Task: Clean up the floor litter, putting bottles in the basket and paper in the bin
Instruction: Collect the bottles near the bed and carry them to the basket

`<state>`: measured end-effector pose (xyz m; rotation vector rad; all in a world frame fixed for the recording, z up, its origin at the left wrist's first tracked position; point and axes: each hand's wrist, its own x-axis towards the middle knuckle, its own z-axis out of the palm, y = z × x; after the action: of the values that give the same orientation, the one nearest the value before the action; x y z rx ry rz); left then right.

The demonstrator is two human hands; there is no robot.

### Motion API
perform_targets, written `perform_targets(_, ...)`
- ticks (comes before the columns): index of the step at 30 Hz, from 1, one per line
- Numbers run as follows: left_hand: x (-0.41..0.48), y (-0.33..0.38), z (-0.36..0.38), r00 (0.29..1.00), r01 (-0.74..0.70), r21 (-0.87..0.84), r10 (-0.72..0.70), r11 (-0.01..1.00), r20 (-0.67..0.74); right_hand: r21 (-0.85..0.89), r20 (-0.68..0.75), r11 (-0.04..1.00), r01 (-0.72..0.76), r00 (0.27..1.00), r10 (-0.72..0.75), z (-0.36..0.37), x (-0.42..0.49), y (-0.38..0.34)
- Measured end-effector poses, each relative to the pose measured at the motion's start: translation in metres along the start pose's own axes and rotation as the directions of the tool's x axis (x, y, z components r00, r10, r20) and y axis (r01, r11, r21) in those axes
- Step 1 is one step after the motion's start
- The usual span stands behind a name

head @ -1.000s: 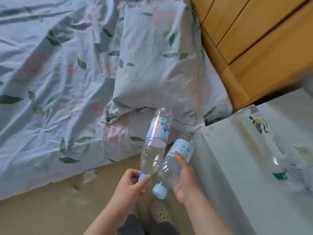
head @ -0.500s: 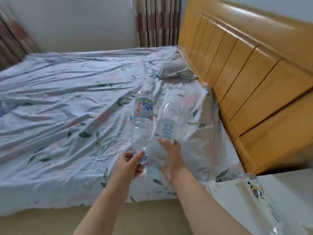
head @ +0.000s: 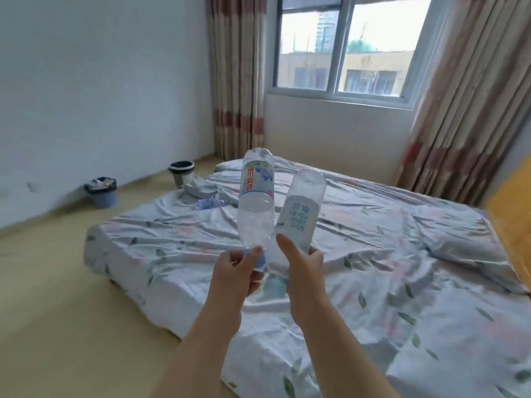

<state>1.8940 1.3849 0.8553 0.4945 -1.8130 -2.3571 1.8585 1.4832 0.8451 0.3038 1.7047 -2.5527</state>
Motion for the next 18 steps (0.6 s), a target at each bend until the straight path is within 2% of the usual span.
perform_targets(7, 0.06, 0.075, -0.146, 0.981, -0.113, -0.059, 0.102, 0.992, -0.167, -0.02, 0.237, 1.0, 0.008, 0.972, -0.003, 0.179, 0.01, 0.041)
perform_targets(13, 0.12, 0.117, -0.266, 0.94, -0.137, -0.011, 0.127, 0.99, -0.316, -0.075, 0.247, 0.994, -0.086, 0.964, 0.102, 0.319, 0.021, 0.088)
perform_targets(18, 0.152, 0.131, -0.339, 0.904, -0.127, -0.007, 0.113, 0.992, -0.412, -0.119, 0.305, 0.982, -0.147, 0.936, 0.177, 0.397, 0.03, 0.126)
